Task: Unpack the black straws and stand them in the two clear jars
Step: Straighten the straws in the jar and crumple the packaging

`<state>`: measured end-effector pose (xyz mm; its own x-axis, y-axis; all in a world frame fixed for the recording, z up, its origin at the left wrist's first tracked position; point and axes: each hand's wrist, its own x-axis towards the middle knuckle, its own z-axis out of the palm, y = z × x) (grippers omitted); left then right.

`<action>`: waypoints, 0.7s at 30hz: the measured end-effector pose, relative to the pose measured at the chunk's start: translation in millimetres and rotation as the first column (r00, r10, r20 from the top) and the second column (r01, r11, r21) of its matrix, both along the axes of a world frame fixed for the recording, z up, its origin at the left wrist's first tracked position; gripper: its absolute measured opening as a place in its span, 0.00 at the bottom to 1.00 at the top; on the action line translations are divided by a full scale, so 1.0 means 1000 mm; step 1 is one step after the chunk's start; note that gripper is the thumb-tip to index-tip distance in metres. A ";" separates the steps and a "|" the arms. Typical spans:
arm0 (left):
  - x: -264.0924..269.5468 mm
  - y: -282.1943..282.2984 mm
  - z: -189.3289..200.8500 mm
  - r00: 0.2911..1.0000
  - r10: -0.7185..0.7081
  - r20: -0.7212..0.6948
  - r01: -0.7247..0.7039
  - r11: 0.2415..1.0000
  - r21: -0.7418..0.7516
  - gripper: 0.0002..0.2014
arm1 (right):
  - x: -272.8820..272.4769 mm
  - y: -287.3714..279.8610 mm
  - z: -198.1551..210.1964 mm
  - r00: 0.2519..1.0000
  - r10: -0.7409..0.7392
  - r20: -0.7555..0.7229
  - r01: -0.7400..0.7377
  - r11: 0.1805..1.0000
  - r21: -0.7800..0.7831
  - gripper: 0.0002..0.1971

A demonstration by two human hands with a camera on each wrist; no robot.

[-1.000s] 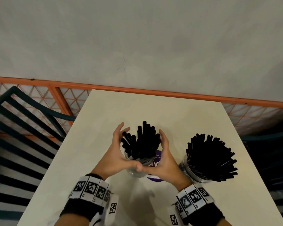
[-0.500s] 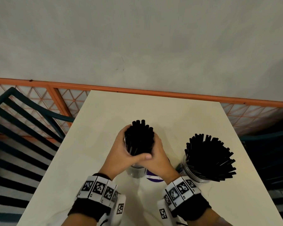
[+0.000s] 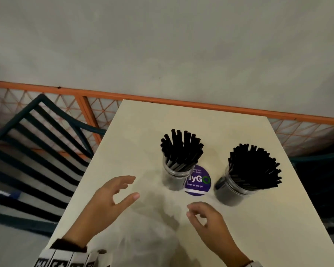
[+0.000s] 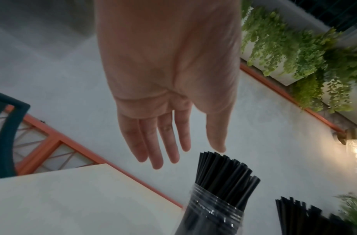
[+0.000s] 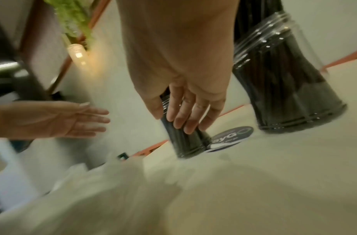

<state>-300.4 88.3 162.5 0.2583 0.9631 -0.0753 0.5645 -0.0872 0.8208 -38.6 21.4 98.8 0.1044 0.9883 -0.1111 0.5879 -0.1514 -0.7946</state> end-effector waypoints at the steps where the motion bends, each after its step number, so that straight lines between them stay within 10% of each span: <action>1: -0.009 -0.013 -0.001 0.999 -0.007 -0.044 0.007 1.000 0.002 0.20 | -0.009 -0.009 0.003 0.995 0.084 0.051 -0.085 0.996 0.012 0.04; 5: -0.035 -0.066 -0.012 0.987 0.013 -0.160 -0.016 1.000 -0.023 0.16 | -0.049 -0.037 -0.006 0.844 0.477 0.246 -0.499 0.866 0.032 0.33; 10: -0.035 -0.115 -0.035 0.952 -0.138 -0.274 0.110 0.987 -0.117 0.45 | -0.073 -0.050 -0.022 0.585 0.664 0.465 -0.687 0.711 -0.150 0.29; 15: -0.014 -0.134 -0.053 0.796 -0.127 -0.592 0.085 0.992 -0.097 0.59 | -0.077 -0.056 0.003 0.769 0.604 0.211 -0.600 0.795 -0.089 0.20; 21: -0.012 -0.137 -0.035 0.928 0.122 -0.351 -0.076 0.987 0.143 0.39 | -0.068 -0.070 0.057 0.843 0.421 -0.335 -0.359 0.904 0.233 0.18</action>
<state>-312.6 -48.7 127.8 0.1393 0.9900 -0.0226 0.8295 -0.1041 0.5487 -106.6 -48.8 156.0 -0.3111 0.9457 0.0942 0.2313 0.1715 -0.9577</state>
